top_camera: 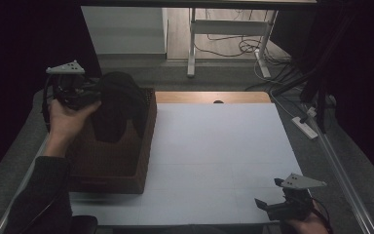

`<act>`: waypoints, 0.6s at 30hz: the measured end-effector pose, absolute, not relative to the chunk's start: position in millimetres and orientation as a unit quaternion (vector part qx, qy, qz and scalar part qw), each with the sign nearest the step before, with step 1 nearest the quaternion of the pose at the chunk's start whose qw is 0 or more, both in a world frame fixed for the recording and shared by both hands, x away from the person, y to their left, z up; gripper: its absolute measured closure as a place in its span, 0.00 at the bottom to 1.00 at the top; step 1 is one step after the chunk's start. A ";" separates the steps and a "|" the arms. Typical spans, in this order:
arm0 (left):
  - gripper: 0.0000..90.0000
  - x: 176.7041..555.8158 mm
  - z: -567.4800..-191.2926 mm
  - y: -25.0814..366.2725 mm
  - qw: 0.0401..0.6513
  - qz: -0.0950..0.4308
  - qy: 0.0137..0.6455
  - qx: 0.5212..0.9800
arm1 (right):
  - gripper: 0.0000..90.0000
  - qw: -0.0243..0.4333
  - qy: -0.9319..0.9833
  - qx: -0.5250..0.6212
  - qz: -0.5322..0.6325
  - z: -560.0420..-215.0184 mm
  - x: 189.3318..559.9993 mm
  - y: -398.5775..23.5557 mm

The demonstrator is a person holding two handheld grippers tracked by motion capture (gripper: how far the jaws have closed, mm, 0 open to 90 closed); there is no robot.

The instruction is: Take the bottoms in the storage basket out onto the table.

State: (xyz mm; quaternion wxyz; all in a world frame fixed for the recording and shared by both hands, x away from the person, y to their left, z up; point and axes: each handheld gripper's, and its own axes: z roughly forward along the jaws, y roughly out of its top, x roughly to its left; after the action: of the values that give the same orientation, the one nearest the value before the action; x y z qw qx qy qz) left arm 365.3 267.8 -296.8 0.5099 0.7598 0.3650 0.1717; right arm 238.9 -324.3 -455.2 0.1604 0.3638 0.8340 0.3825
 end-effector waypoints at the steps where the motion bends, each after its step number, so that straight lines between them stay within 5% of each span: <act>1: 0.92 365.8 -295.0 266.3 0.513 0.172 0.363 0.759 | 0.01 0.160 0.834 0.364 0.382 -455.3 238.9 -324.2; 18: 0.93 378.0 -269.1 220.6 0.545 0.148 0.309 0.765 | 0.01 0.162 0.833 0.364 0.385 -454.9 238.6 -325.2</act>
State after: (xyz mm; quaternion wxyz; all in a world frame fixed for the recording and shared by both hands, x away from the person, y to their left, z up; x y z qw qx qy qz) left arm 378.0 220.6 -269.1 0.5452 0.7652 0.3086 0.1479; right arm 238.6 -325.2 -454.9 0.1621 0.3640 0.8327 0.3845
